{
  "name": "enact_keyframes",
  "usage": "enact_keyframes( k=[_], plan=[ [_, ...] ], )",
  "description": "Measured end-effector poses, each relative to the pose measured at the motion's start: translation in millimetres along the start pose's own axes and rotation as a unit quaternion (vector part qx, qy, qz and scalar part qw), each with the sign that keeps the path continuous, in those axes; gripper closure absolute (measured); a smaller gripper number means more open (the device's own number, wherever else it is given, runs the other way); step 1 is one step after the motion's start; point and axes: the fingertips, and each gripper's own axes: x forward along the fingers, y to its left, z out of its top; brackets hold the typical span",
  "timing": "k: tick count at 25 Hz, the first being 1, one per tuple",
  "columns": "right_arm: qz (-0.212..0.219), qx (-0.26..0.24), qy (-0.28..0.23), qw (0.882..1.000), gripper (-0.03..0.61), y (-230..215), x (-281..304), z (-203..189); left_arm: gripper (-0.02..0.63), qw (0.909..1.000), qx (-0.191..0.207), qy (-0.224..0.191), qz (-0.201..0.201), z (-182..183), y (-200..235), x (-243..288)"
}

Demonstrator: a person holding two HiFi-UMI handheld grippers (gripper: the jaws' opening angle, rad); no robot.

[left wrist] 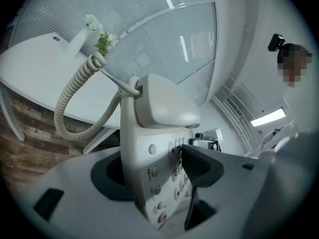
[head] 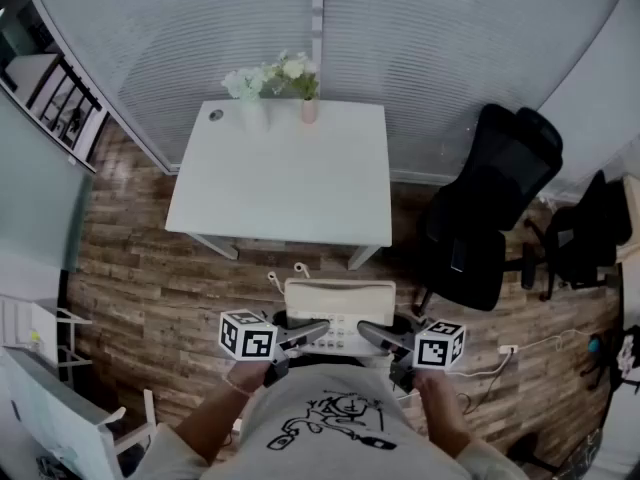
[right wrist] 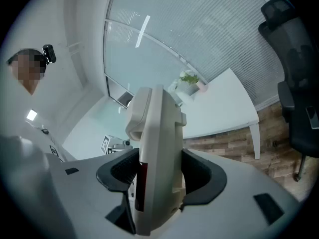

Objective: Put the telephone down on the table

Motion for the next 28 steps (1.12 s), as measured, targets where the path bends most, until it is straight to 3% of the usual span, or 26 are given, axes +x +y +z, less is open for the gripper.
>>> enact_keyframes(
  k=[16, 28],
  plan=[
    [0.0, 0.003, 0.001, 1.0, 0.298, -23, -31, 11, 0.327, 1.0, -0.004, 0.005, 0.006, 1, -12, 38],
    [0.01, 0.004, 0.009, 1.0, 0.298, -27, -23, 27, 0.327, 0.9998, -0.006, -0.006, 0.018, 17, -8, 39]
  ],
)
